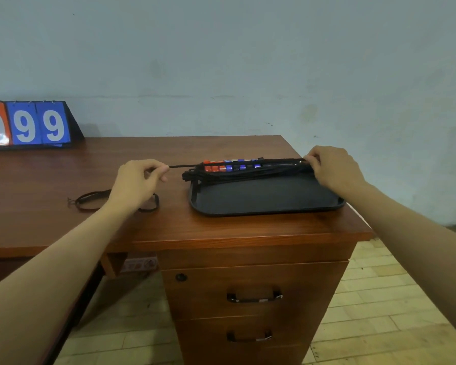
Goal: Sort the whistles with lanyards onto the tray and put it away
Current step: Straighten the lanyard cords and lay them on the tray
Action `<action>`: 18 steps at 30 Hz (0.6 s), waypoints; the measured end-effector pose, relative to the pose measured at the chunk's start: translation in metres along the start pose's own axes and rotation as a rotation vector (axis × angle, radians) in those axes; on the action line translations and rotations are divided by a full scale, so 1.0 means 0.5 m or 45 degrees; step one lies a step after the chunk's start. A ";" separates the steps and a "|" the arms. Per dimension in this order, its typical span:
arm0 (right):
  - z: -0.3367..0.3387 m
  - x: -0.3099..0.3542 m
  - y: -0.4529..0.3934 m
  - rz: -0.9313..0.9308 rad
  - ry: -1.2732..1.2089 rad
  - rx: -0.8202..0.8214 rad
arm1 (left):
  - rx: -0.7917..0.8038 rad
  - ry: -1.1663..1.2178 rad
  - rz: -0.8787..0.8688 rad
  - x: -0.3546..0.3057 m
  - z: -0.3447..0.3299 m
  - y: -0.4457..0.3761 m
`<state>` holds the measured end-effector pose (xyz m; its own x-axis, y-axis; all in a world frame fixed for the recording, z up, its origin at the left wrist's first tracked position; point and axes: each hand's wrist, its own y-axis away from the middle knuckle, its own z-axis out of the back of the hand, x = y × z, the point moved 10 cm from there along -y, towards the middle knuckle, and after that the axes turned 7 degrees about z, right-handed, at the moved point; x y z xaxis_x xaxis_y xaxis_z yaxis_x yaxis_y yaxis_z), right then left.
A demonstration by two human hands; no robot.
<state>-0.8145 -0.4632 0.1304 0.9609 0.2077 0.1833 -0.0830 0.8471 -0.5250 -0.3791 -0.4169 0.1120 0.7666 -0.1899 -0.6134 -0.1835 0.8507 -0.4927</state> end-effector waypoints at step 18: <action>-0.035 -0.107 -0.044 -0.184 -0.181 -0.112 | -0.129 0.073 0.051 0.002 -0.047 -0.056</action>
<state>-0.8591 -0.5017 0.1175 0.9137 0.1595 0.3738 0.0820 0.8286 -0.5539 -0.3874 -0.4524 0.1106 0.7216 -0.1867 -0.6667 -0.2769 0.8048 -0.5250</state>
